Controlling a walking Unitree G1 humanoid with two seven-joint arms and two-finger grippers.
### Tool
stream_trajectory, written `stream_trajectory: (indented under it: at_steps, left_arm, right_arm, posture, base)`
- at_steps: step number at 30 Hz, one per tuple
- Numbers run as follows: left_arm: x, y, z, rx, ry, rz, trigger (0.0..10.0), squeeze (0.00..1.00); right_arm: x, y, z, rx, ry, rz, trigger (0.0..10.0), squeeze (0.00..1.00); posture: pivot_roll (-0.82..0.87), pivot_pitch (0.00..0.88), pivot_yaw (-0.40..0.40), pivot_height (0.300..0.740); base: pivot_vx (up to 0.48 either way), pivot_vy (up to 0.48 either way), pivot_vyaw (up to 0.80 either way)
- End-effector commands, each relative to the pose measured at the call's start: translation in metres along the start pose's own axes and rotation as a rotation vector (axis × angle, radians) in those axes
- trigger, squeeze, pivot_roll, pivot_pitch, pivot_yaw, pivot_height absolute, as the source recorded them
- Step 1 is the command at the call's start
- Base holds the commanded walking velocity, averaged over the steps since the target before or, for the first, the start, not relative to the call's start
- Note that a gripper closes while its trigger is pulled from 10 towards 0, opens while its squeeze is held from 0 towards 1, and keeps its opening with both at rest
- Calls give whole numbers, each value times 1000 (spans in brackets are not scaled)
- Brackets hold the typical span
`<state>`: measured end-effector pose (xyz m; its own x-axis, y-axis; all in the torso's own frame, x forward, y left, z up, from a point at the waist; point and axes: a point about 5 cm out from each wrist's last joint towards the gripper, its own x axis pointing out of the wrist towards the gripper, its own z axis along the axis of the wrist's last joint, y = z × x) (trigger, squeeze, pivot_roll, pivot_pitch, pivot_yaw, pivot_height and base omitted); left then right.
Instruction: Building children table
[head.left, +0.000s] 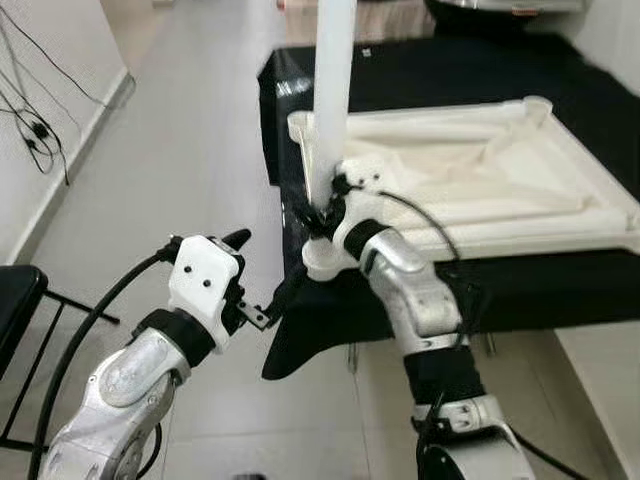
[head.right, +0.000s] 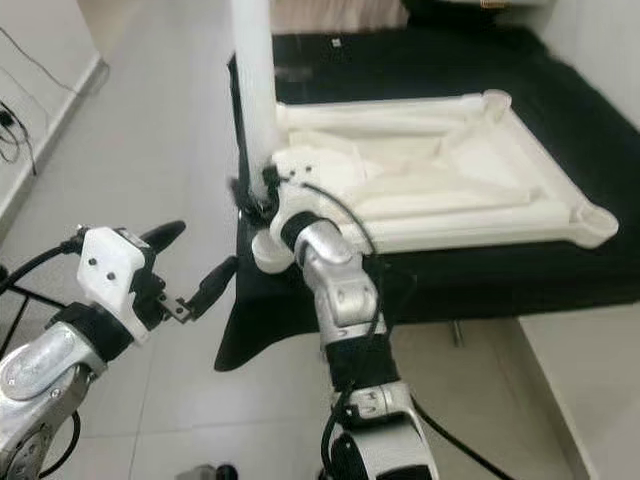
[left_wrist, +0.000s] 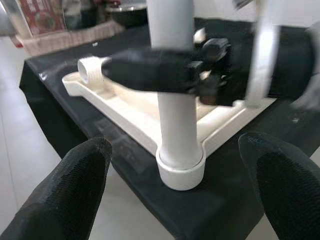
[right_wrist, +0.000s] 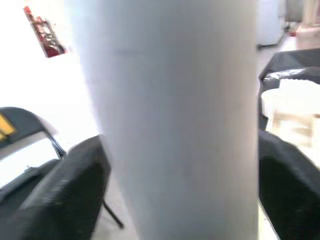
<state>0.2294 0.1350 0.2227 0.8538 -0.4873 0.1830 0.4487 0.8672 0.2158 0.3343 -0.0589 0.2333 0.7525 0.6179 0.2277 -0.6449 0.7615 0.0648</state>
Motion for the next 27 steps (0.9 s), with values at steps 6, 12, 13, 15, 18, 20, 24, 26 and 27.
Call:
stream_trajectory:
  at_steps: [6, 12, 13, 15, 18, 20, 24, 26, 27]
  left_arm:
    - [-1, 2, -10, 24, 45, 48, 10000, 0]
    - [-8, 5, -32, -62, 99, 139, 10000, 0]
    - [-9, 4, -35, -55, 102, 137, 10000, 0]
    - [-11, 3, -40, -75, 114, 139, 10000, 0]
    - [-13, -3, -52, -115, 147, 111, 10000, 0]
    - [-13, -5, -55, -132, 152, 106, 10000, 0]
    - [-14, -14, -62, -196, 164, 79, 10000, 0]
    - [-13, -19, -66, -225, 172, 70, 10000, 0]
    - [-13, -19, -66, -225, 172, 70, 10000, 0]
  right_arm:
    - [-37, -5, -11, -5, 51, 117, 10000, 1000]
    - [-98, -26, -33, -29, 171, 106, 10000, 0]
    - [-103, -30, -36, -27, 180, 69, 10000, 0]
    - [-109, -34, -41, -22, 188, 21, 10000, 0]
    - [-120, -31, -52, 10, 183, -61, 10000, 0]
    - [-121, -28, -54, 17, 176, -77, 10000, 0]
    - [-118, -21, -61, 38, 165, -138, 10000, 0]
    - [-118, -19, -65, 30, 171, -159, 10000, 0]
    - [-118, -19, -65, 30, 171, -159, 10000, 0]
  posture:
    - [135, 186, -19, 740]
    - [127, 169, -16, 740]
    - [127, 169, -16, 740]
    - [124, 158, -15, 740]
    - [118, 144, -9, 740]
    - [118, 144, -9, 740]
    - [111, 122, -4, 740]
    - [109, 118, -4, 740]
    - [109, 118, -4, 740]
  base:
    - [0, 0, 0]
    - [0, 0, 0]
    - [0, 0, 0]
    - [0, 0, 0]
    - [0, 0, 0]
    - [0, 0, 0]
    - [0, -234, 0]
    - [0, -469, 0]
    - [0, -469, 0]
